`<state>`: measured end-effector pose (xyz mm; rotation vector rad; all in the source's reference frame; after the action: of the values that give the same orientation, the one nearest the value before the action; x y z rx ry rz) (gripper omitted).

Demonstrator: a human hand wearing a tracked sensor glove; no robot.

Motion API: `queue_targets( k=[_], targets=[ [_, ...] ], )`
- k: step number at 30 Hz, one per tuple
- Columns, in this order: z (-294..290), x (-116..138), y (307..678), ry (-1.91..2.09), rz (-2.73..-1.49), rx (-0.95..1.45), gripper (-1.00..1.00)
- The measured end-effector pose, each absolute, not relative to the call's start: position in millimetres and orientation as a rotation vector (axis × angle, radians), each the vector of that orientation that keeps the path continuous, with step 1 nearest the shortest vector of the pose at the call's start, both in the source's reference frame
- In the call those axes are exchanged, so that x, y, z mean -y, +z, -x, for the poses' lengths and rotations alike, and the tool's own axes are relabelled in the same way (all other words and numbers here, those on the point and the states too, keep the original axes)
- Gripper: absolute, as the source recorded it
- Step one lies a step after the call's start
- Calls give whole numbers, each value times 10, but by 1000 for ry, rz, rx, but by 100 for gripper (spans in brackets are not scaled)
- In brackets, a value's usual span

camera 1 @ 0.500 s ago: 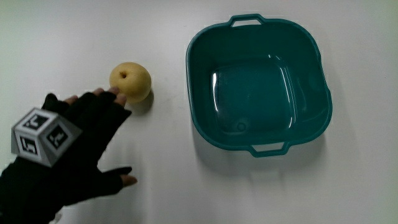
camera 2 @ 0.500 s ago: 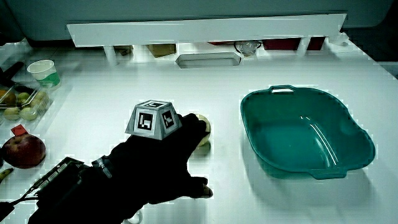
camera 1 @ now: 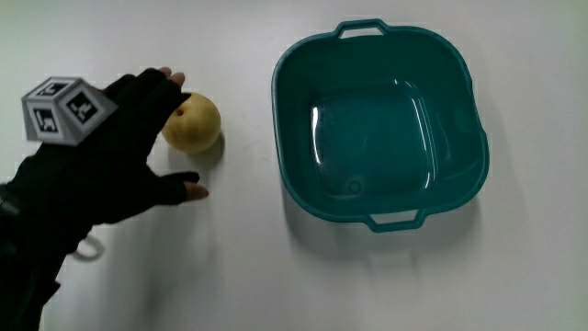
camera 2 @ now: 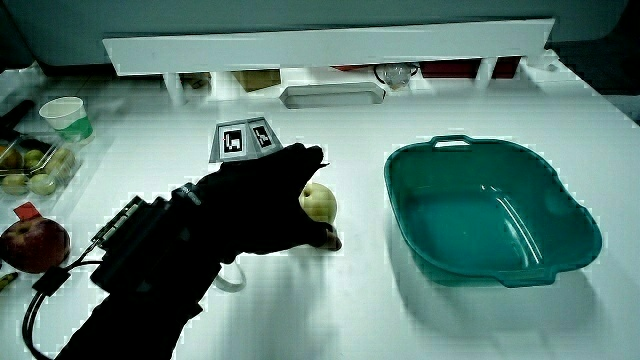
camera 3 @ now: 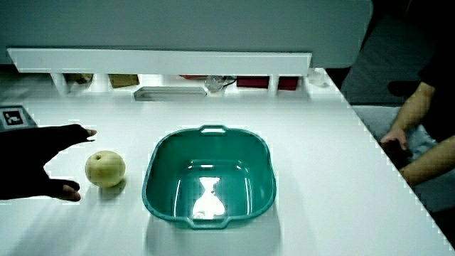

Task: Pick pear from desk

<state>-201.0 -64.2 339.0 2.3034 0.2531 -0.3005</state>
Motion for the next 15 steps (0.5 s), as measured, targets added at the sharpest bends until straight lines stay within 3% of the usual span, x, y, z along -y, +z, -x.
queue_targets(
  k=[1,2,7,15],
  targets=[
    [2207,729,3729,-289,-2281,-234,0],
    [2008,729,3438,-305,-2244,-179,0],
    [2052,951,3710,-382,-2181,-140,0],
    [2060,1104,4041,-379,-2095,-73,0]
  ],
)
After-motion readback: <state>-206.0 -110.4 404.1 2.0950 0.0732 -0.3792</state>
